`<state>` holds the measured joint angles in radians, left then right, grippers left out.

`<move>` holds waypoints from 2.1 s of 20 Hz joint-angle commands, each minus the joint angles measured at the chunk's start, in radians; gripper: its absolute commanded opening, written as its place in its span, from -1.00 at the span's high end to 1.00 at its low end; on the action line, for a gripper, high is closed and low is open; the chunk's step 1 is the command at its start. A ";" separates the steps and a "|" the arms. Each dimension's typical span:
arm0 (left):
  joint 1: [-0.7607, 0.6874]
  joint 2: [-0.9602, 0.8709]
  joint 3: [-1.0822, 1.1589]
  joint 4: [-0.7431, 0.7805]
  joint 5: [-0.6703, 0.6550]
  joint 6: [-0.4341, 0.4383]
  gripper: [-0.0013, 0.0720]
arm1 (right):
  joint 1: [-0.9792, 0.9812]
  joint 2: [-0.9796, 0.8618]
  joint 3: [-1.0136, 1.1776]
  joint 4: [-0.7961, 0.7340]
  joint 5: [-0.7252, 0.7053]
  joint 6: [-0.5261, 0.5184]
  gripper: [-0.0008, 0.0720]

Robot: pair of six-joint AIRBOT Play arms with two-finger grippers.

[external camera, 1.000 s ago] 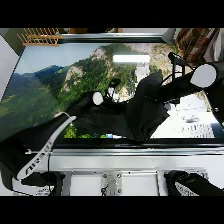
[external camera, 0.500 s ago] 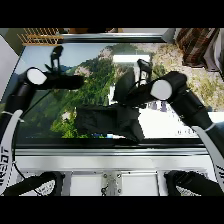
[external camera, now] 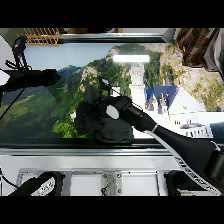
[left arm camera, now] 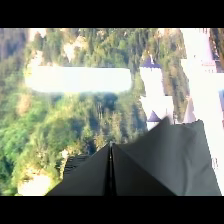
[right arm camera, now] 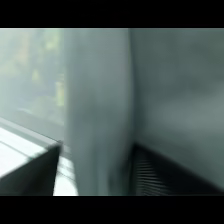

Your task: Fold the clothes and pants, and hang the long-sleeved shirts on hangers.

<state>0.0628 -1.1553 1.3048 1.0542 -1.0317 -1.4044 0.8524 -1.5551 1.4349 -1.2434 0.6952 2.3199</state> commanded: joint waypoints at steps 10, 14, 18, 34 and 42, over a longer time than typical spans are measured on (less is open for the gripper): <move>-0.052 0.107 -0.177 -0.002 -0.036 0.003 0.92 | -0.188 0.266 -0.170 0.113 0.059 -0.439 -0.48; -0.158 0.162 -0.378 0.000 0.133 0.003 0.92 | -0.494 0.452 -0.450 0.074 0.266 -0.475 -0.57; -0.142 0.104 -0.490 -0.001 0.157 0.008 0.92 | -0.691 0.506 -0.594 0.190 0.354 -0.615 -1.00; -0.051 0.019 -0.457 -0.011 0.105 0.092 0.92 | -0.747 0.460 -0.604 0.213 0.299 -0.700 -1.00; -0.053 0.346 -0.462 -0.010 0.048 0.072 0.92 | -0.742 0.084 -0.604 0.691 0.243 -1.132 -1.00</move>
<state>0.0105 -0.9062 0.8627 1.0435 -0.9745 -1.3182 0.1040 -1.3323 0.8314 -0.8043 0.9604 1.3888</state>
